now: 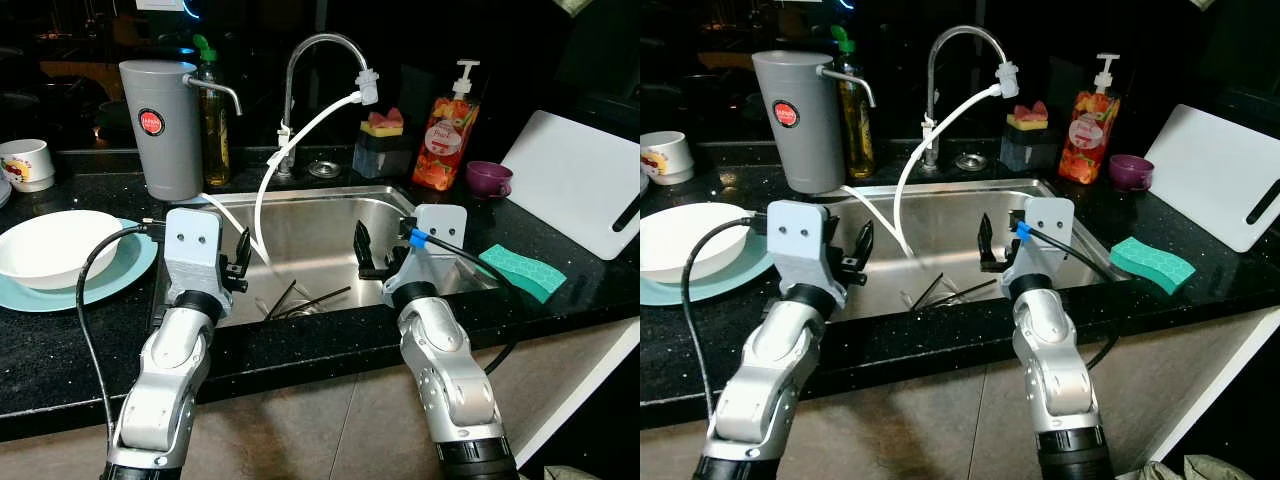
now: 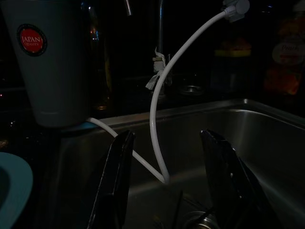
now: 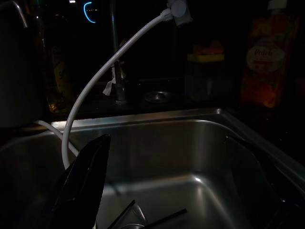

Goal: Kitchen organization

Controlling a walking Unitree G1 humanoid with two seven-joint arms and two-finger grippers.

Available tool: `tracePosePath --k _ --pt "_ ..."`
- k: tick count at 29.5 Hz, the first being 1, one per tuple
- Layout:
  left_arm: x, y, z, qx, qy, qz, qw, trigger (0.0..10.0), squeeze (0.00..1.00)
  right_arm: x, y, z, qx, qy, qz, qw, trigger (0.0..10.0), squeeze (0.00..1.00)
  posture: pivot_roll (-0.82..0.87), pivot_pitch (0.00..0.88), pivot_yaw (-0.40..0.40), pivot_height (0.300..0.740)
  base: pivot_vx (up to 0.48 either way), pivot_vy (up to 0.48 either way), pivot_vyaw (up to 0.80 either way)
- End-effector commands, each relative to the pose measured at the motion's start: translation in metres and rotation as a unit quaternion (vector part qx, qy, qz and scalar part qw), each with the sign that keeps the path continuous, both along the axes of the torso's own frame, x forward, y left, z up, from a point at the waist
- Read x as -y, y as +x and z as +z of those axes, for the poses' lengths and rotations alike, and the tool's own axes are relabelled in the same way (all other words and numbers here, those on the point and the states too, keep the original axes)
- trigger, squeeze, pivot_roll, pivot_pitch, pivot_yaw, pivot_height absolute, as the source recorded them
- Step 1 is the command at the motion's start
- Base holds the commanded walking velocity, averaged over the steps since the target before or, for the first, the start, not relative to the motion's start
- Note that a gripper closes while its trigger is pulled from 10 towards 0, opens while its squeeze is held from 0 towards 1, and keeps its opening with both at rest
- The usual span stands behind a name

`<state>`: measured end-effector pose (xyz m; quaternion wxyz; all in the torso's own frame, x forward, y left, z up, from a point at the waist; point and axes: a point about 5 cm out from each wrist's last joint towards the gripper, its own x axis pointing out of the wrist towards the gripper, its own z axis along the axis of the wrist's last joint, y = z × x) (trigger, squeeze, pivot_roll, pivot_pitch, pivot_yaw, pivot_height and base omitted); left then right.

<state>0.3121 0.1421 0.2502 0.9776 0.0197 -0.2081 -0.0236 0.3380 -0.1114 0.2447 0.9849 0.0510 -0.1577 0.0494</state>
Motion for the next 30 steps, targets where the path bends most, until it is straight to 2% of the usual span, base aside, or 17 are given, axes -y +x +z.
tracePosePath --k 1,30 --pt "0.0009 0.0000 -0.0014 -0.002 0.003 -0.002 1.000 10.0 0.00 0.0019 -0.0009 0.0000 0.001 0.000 -0.002 1.000 10.0 0.00 0.15 0.067 -0.077 0.740 0.000 0.000 0.00" --pt "0.0010 0.0001 -0.0007 -0.002 0.001 -0.002 1.000 10.0 0.00 0.0037 -0.0013 -0.0003 0.000 0.001 -0.006 1.000 10.0 0.00 0.14 0.076 -0.077 0.740 0.000 0.000 0.00"
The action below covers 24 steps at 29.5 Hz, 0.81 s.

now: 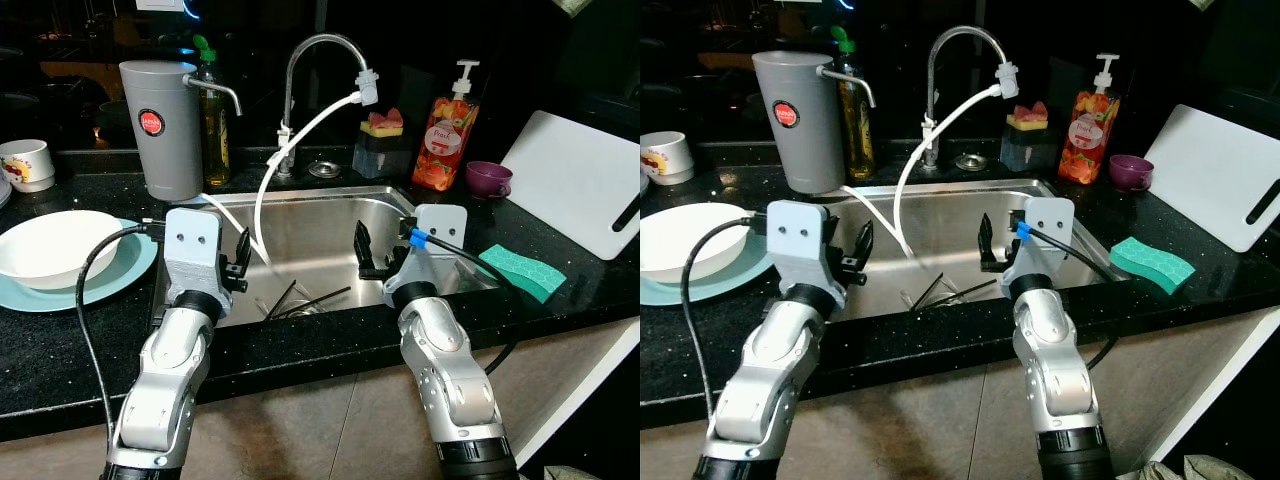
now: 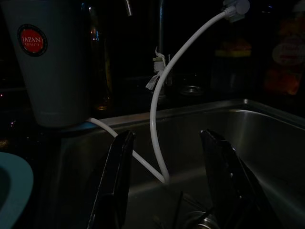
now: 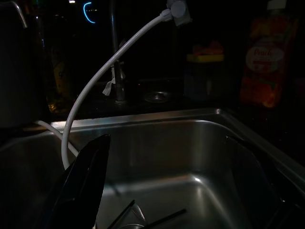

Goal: Kitchen organization

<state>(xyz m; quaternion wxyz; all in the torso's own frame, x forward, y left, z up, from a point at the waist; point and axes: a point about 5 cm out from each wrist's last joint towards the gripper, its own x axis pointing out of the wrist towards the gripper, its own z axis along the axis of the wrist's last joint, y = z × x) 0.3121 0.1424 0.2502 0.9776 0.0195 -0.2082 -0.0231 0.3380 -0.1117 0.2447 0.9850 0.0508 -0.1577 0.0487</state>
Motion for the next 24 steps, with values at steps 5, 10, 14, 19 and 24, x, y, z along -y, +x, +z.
tracePosePath --k 5,10,14,19,24 --pt "0.0014 0.0002 -0.0008 -0.002 0.000 -0.001 1.000 10.0 0.00 0.0034 -0.0012 -0.0001 0.000 0.001 -0.005 1.000 10.0 0.00 0.14 0.075 -0.079 0.740 0.000 0.000 0.00" --pt "0.0016 0.0003 -0.0009 -0.002 -0.001 -0.001 1.000 10.0 0.00 0.0033 -0.0010 0.0002 0.000 0.000 -0.004 1.000 10.0 0.00 0.14 0.075 -0.079 0.740 0.000 0.000 0.00" --pt "0.0014 0.0005 -0.0011 -0.002 -0.001 -0.001 1.000 10.0 0.00 0.0033 -0.0009 0.0001 0.000 0.000 -0.004 1.000 10.0 0.00 0.14 0.075 -0.079 0.740 0.000 0.000 0.00" --pt "0.0014 0.0006 -0.0011 -0.002 -0.001 -0.001 1.000 10.0 0.00 0.0032 -0.0008 -0.0001 -0.001 0.000 -0.004 1.000 10.0 0.00 0.14 0.075 -0.079 0.740 0.000 0.000 0.00" --pt "0.0017 0.0000 -0.0007 -0.002 0.000 -0.002 1.000 10.0 0.00 0.0032 -0.0013 -0.0002 -0.001 0.001 -0.005 1.000 10.0 0.00 0.14 0.078 -0.079 0.740 0.000 0.000 0.00"
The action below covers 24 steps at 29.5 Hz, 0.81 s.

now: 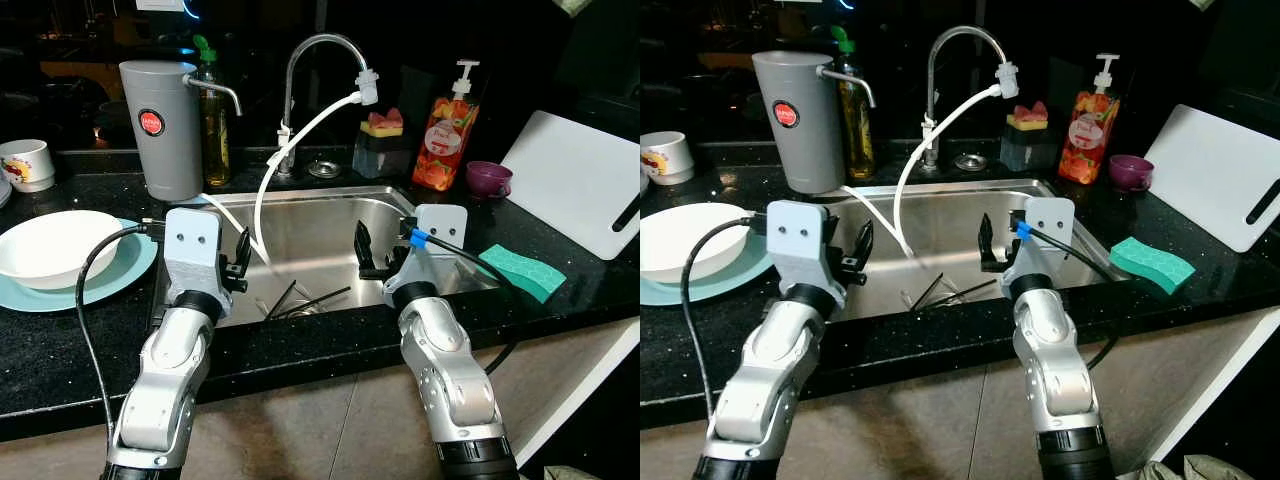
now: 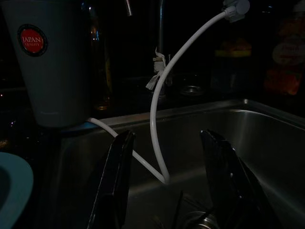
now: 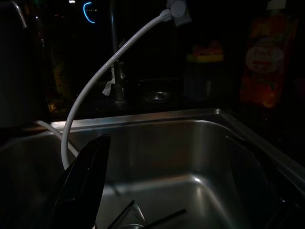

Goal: Kitchen organization

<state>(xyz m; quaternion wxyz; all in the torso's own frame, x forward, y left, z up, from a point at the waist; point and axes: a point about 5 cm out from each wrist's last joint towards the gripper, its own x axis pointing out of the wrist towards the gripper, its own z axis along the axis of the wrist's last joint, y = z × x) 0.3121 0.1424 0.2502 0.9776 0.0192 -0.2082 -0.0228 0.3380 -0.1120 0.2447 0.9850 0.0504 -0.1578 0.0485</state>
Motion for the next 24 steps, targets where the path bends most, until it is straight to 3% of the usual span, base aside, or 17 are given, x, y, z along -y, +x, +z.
tracePosePath --k 1,24 --pt "0.0017 0.0001 -0.0006 -0.002 0.000 -0.002 1.000 10.0 0.00 0.0031 -0.0013 -0.0003 -0.001 0.001 -0.004 1.000 10.0 0.00 0.14 0.078 -0.079 0.740 0.000 0.000 0.00" --pt "0.0018 0.0011 0.0000 -0.001 0.002 -0.004 1.000 10.0 0.00 0.0020 -0.0010 0.0001 0.001 0.003 -0.003 1.000 10.0 0.00 0.15 0.072 -0.075 0.740 0.000 0.000 0.00"
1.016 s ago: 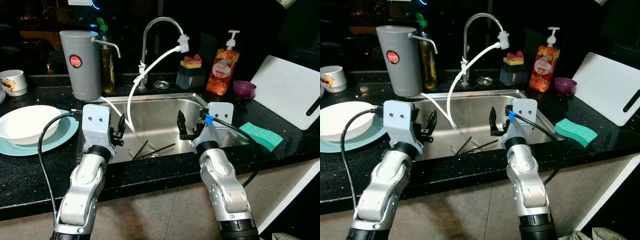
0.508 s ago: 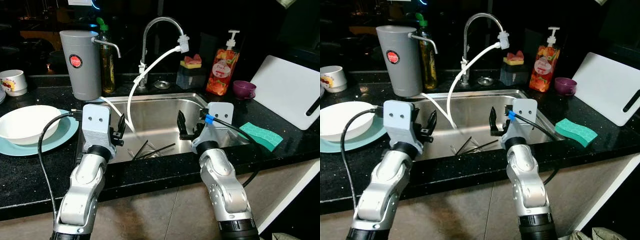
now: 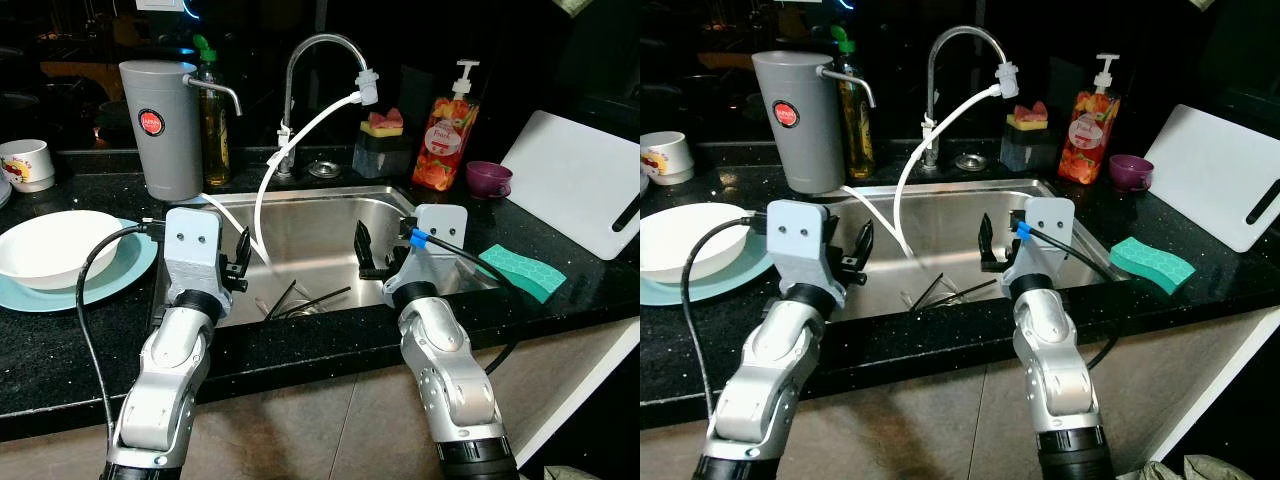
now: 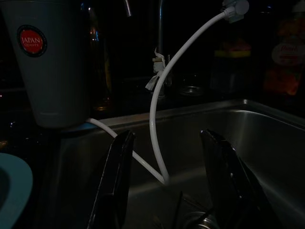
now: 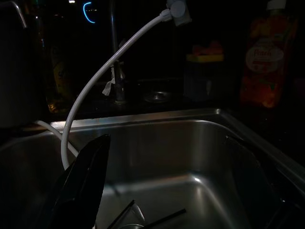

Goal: Kitchen organization

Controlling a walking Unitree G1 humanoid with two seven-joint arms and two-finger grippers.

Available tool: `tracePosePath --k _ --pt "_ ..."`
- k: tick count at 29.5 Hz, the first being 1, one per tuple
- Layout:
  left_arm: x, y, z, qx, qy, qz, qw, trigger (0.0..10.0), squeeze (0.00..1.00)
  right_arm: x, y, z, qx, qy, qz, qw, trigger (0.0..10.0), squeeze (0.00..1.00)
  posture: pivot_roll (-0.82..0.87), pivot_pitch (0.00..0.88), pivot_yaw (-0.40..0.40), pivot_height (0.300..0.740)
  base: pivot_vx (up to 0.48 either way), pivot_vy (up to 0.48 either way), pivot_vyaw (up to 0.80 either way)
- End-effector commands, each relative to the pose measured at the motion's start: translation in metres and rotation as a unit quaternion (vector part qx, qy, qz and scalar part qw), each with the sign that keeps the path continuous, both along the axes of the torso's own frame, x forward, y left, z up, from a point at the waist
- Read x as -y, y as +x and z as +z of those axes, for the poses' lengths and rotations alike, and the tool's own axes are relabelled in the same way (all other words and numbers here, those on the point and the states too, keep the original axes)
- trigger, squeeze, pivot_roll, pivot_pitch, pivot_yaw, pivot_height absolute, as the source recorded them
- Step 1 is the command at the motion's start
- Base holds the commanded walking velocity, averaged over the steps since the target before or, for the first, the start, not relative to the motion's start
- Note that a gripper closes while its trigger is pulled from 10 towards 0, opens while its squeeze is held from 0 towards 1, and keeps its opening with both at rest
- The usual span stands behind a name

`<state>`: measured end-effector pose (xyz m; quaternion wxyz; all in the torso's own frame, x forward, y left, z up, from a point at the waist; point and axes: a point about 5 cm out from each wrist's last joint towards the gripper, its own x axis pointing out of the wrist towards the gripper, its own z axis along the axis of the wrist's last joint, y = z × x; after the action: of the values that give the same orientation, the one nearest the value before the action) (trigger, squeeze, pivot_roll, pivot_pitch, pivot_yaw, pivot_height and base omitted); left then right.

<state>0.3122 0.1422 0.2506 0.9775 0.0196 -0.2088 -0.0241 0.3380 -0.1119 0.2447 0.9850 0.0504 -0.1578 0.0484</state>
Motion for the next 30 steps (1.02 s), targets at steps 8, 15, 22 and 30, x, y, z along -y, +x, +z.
tracePosePath --k 8,15,22,30 --pt "0.0022 0.0011 0.0000 -0.001 0.002 -0.005 1.000 10.0 0.00 0.0015 -0.0011 0.0005 0.002 0.003 -0.002 1.000 10.0 0.00 0.15 0.071 -0.075 0.740 0.000 0.000 0.00" --pt "0.0026 0.0013 0.0002 0.000 0.003 -0.006 1.000 10.0 0.00 0.0013 -0.0010 0.0008 0.003 0.002 -0.002 1.000 10.0 0.00 0.15 0.064 -0.074 0.740 0.000 0.000 0.00" --pt "0.0022 0.0012 0.0000 0.000 0.003 -0.005 1.000 10.0 0.00 0.0011 -0.0009 0.0008 0.003 0.001 -0.001 1.000 10.0 0.00 0.15 0.065 -0.075 0.740 0.000 0.000 0.00" --pt "0.0021 0.0011 0.0000 0.000 0.003 -0.005 1.000 10.0 0.00 0.0013 -0.0012 -0.0002 0.001 0.003 -0.003 1.000 10.0 0.00 0.15 0.068 -0.073 0.740 0.000 0.000 0.00"
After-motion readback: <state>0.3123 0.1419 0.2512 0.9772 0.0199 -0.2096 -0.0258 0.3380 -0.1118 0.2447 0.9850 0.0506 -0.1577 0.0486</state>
